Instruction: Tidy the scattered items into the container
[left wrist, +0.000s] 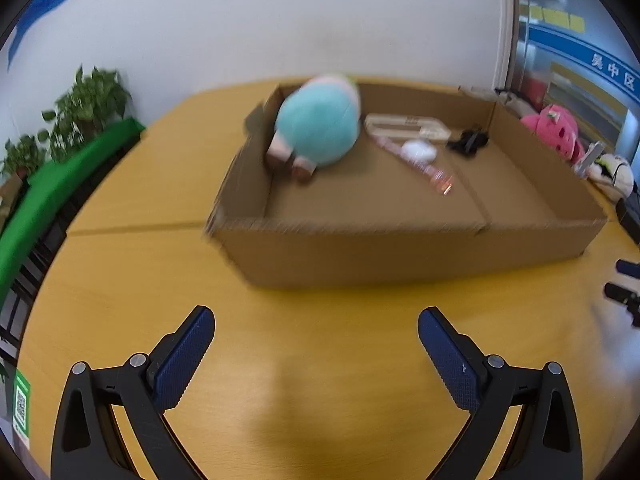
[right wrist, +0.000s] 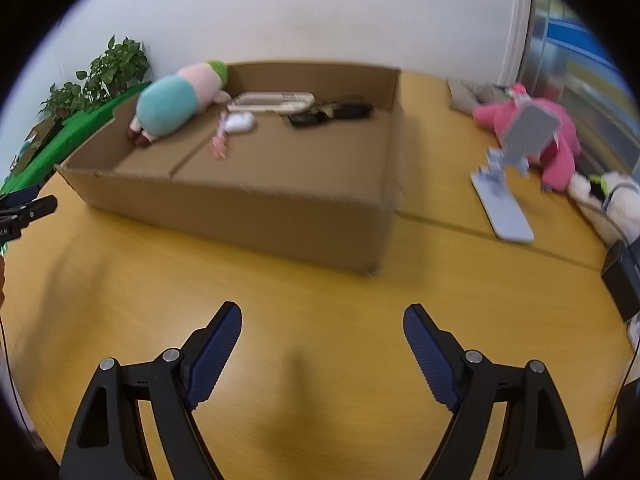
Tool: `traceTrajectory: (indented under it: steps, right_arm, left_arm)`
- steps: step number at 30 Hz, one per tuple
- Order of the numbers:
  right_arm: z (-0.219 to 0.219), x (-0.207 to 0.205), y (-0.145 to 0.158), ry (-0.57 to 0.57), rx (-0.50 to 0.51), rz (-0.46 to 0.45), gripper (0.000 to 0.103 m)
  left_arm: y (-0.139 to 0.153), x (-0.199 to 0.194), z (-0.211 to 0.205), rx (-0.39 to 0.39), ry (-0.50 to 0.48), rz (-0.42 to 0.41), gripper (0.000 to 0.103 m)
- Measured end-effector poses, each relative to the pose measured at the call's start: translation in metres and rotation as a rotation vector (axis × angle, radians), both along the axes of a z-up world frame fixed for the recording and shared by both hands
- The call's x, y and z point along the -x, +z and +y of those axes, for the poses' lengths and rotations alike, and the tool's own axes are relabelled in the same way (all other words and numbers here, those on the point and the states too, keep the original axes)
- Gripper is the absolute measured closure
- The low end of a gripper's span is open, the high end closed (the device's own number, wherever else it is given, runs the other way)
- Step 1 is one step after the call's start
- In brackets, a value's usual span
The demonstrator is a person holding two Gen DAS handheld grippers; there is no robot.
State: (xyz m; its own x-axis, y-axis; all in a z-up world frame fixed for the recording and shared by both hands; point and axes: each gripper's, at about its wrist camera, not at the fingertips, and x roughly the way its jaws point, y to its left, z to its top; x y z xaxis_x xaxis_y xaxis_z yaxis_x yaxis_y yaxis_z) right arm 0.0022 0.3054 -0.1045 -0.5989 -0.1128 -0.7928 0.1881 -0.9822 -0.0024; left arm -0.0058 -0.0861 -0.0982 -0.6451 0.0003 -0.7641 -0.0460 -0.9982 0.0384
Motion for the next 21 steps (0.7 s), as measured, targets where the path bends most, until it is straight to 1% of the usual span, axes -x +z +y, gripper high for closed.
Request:
traceTrajectory:
  steps: [4, 5, 6, 7, 9, 10, 12, 13, 18, 21]
  right_arm:
    - [0.037, -0.004, -0.022, 0.0, 0.013, -0.049, 0.02]
    - [0.043, -0.005, -0.024, 0.005, 0.009, -0.059, 0.02]
    - [0.049, -0.007, -0.026, 0.017, -0.005, -0.047, 0.02]
    - [0.055, -0.007, -0.027, 0.028, -0.014, -0.042, 0.019]
    - [0.065, -0.009, -0.029, 0.049, -0.012, -0.027, 0.018]
    - [0.07, -0.008, -0.03, 0.062, -0.011, -0.02, 0.016]
    - [0.078, -0.004, -0.032, 0.089, -0.012, -0.006, 0.008]
    - [0.081, 0.0, -0.033, 0.091, -0.011, -0.019, 0.0]
    - [0.082, 0.015, -0.034, 0.129, -0.008, -0.018, 0.0]
    - [0.081, 0.021, -0.033, 0.112, -0.008, -0.02, 0.0]
  left_arm:
    - [-0.039, 0.009, -0.052, 0.006, 0.018, -0.109, 0.0]
    - [-0.046, 0.011, -0.064, -0.008, 0.018, -0.124, 0.0]
    - [-0.047, 0.011, -0.075, -0.039, 0.002, -0.117, 0.0]
    - [-0.045, 0.011, -0.086, -0.048, -0.013, -0.108, 0.0]
    - [-0.042, 0.013, -0.103, -0.037, -0.038, -0.098, 0.0]
    - [-0.04, 0.016, -0.11, -0.038, -0.057, -0.093, 0.0]
    - [-0.036, 0.023, -0.122, -0.036, -0.108, -0.076, 0.0]
    - [-0.035, 0.027, -0.128, -0.037, -0.129, -0.068, 0.0]
    - [-0.028, 0.051, -0.15, -0.035, -0.204, -0.063, 0.0]
    - [-0.026, 0.064, -0.15, -0.03, -0.266, -0.063, 0.0]
